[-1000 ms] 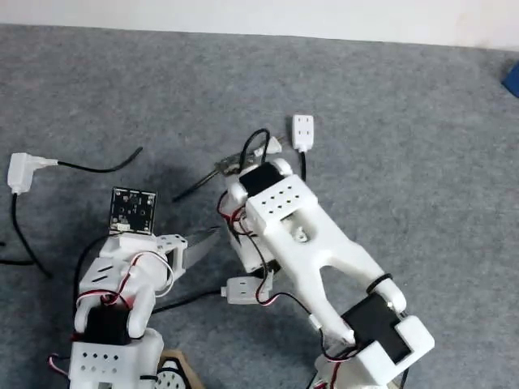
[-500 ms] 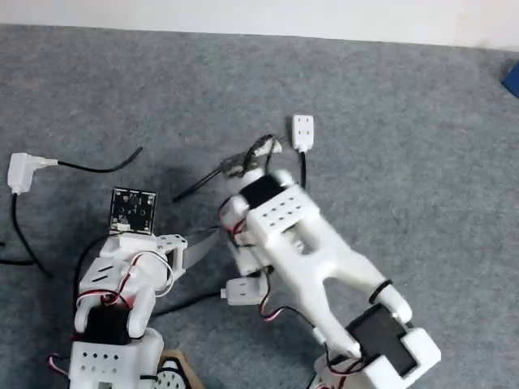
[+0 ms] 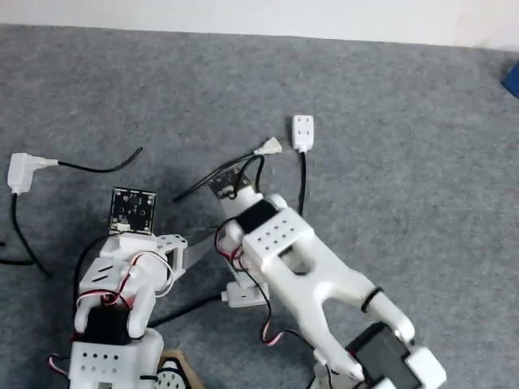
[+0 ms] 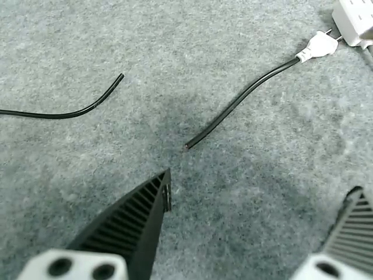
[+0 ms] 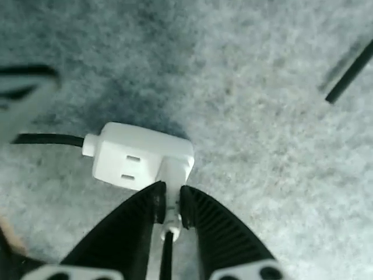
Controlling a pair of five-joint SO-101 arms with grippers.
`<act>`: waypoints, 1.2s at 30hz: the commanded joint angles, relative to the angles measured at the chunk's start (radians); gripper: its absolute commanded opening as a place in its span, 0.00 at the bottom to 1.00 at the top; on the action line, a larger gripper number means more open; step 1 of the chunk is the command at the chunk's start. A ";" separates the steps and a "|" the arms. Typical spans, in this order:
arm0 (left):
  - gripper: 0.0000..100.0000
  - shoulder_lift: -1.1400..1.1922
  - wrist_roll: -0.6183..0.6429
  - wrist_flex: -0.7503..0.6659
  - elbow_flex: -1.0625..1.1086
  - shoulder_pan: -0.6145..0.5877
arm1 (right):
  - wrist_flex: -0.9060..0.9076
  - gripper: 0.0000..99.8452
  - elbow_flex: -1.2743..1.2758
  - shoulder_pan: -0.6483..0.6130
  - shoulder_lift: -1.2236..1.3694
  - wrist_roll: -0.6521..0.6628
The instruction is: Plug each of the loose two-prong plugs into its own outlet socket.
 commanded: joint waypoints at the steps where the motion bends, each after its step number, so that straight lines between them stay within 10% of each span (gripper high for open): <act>1: 0.43 -0.005 0.005 -0.018 -0.019 -0.012 | -0.094 0.01 0.081 -0.012 0.012 0.018; 16: 0.43 -0.002 0.005 -0.018 -0.018 -0.012 | -0.071 0.02 -0.002 -0.004 0.008 0.026; 28: 0.43 -0.002 0.005 -0.018 -0.018 -0.008 | 0.392 0.36 -0.773 0.136 0.010 0.066; 36: 0.43 0.001 -0.091 0.068 -0.051 0.053 | 0.483 0.36 -1.139 0.479 0.010 0.104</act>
